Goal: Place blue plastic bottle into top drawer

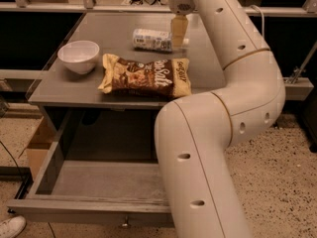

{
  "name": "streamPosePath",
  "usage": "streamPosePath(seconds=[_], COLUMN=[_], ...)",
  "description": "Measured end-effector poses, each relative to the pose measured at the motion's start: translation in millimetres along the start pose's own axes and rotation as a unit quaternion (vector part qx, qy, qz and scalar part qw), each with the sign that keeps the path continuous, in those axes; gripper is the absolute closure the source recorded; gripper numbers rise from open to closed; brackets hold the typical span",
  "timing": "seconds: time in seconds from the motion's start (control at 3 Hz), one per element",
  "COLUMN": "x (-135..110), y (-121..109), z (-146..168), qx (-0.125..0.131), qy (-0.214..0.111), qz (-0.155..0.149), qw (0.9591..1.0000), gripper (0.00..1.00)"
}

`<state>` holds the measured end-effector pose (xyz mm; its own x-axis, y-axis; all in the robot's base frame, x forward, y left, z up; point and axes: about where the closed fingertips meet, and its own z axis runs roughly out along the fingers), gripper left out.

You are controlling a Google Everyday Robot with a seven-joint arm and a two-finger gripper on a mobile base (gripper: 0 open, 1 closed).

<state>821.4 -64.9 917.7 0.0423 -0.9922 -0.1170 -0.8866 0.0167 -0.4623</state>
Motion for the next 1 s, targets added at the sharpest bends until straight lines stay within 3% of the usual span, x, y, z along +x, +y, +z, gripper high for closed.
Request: streamPosePath(seconds=[0.33, 0.67, 1.0], x=[0.4, -3.7, -3.7], y=[2.7, 9.2, 9.2], z=[9.8, 20.0, 20.1], qx=[-0.004, -0.014, -0.014], qy=[-0.029, -0.08, -0.08], qz=[0.003, 0.014, 0.014], qw=[0.9996, 0.9966, 0.9966], gripper=[0.0, 0.0, 0.0])
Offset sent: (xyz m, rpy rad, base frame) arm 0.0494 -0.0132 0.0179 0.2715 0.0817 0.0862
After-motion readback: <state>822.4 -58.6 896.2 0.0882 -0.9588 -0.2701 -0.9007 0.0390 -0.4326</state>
